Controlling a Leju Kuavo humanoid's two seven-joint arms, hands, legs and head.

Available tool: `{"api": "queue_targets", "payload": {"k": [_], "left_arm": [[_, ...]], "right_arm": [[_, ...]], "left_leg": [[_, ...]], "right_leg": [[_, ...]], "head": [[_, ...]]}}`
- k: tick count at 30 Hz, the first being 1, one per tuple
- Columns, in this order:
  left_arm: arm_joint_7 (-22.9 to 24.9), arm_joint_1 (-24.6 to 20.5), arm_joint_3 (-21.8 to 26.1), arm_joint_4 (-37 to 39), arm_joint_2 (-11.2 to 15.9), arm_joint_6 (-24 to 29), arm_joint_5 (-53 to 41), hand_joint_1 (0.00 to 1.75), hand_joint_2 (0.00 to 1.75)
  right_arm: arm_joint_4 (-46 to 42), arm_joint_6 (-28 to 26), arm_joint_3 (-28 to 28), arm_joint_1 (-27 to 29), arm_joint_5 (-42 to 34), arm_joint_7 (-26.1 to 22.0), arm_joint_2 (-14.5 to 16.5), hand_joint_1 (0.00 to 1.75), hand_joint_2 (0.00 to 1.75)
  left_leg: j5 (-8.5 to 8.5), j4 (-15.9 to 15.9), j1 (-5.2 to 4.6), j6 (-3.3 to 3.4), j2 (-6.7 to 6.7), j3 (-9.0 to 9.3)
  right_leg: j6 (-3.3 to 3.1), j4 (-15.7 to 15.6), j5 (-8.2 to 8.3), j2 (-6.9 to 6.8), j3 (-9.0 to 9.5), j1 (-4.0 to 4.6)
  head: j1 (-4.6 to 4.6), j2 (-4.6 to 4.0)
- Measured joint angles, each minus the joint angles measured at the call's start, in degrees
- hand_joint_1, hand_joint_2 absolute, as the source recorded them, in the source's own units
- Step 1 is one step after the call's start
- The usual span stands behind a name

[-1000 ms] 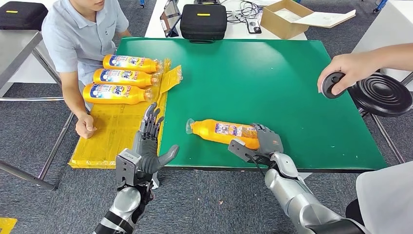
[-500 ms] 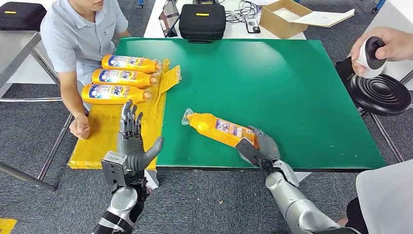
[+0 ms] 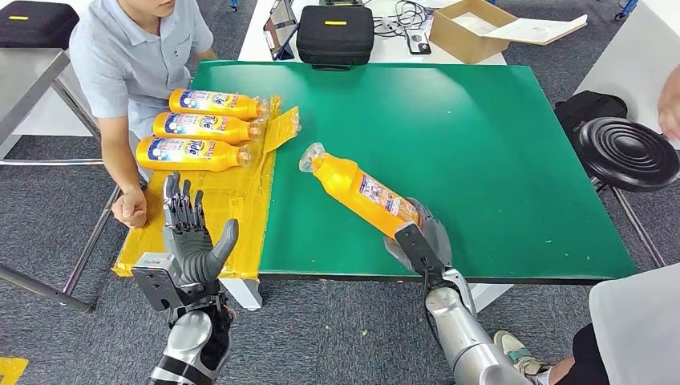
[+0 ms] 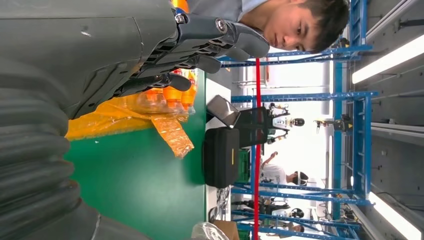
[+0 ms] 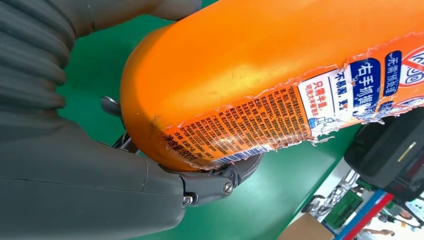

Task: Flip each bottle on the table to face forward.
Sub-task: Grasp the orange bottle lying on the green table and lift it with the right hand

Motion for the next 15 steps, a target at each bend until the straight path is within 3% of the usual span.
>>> {"api": "queue_targets", "payload": {"k": [9, 15], "left_arm": [[0.71, 0.12, 0.47, -0.09, 0.02, -1.02, 0.64, 0.00, 1.75], [6.43, 0.09, -1.35, 1.42, 0.79, -15.07, 3.65, 0.00, 1.75]], "right_arm": [[-1.49, 0.05, 0.00, 0.56, -0.52, 0.00, 0.07, 1.75, 1.75], [-6.91, 2.72, 0.90, 2.99, -5.73, 0.00, 0.11, 1.75, 1.75]], "left_leg": [[0.00, 0.00, 0.01, 0.00, 0.01, 0.00], [0.00, 0.00, 0.01, 0.00, 0.02, -0.04]], "right_leg": [[0.00, 0.00, 0.00, 0.00, -0.02, 0.02], [0.00, 0.00, 0.00, 0.01, -0.05, 0.01]], "head": [[-0.01, 0.00], [0.00, 0.00]]}}
